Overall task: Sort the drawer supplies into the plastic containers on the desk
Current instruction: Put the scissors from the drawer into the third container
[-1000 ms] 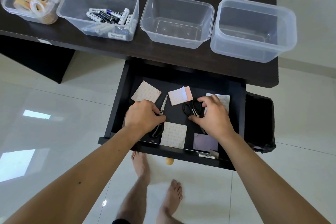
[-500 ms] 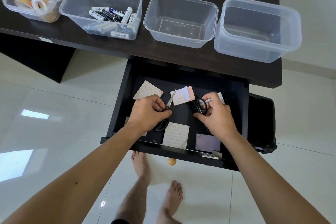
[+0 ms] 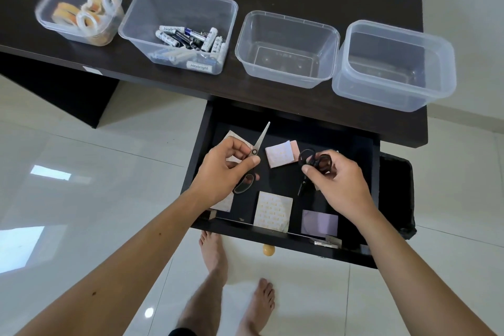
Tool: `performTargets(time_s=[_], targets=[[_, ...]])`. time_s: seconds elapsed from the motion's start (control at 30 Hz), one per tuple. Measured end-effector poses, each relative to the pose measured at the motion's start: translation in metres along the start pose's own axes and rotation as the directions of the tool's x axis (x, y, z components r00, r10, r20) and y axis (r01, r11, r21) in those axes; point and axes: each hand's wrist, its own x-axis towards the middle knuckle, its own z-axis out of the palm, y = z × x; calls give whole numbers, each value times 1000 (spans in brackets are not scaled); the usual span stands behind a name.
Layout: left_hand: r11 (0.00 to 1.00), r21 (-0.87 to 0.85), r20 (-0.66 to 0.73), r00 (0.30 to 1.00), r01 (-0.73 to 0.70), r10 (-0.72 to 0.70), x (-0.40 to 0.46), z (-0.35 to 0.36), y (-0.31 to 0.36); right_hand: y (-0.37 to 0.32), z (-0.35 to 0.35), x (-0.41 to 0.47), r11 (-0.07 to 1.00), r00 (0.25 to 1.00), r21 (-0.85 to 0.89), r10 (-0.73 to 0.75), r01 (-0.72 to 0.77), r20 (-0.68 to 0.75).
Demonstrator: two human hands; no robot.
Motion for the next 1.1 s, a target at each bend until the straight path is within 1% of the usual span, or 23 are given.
performTargets(time_s=[0.17,0.23,0.3,0.37,0.57,0.8,0.87,1.0,1.1], targets=[[999,-32,-24,999,-24,23,-9,-25,12,-39,1,-3,994,994,109,-22,10,111],[999,-27,-47,998,-46,45,-13,-40,20,-59,1,-2,990,989,135,-56,37,137],[997,-58,-64,997,-49,46,-15,-56,28,-81,1,1,985,985,157,-92,69,146],[991,-120,-89,995,-53,43,-17,-76,39,-105,2,7,977,981,193,-126,97,146],[965,-223,-210,973,-140,93,-14,-126,72,-177,11,25,941,972,288,-216,181,94],[940,-255,-291,945,-228,151,8,-161,113,-244,20,63,910,960,331,-277,249,40],[935,-262,-308,939,-238,153,14,-170,125,-262,21,73,905,955,336,-292,259,52],[954,-201,-266,949,-224,167,30,-175,149,-278,9,90,917,961,313,-273,246,47],[970,-136,-194,965,-202,174,46,-169,172,-267,-15,99,947,980,261,-199,188,17]])
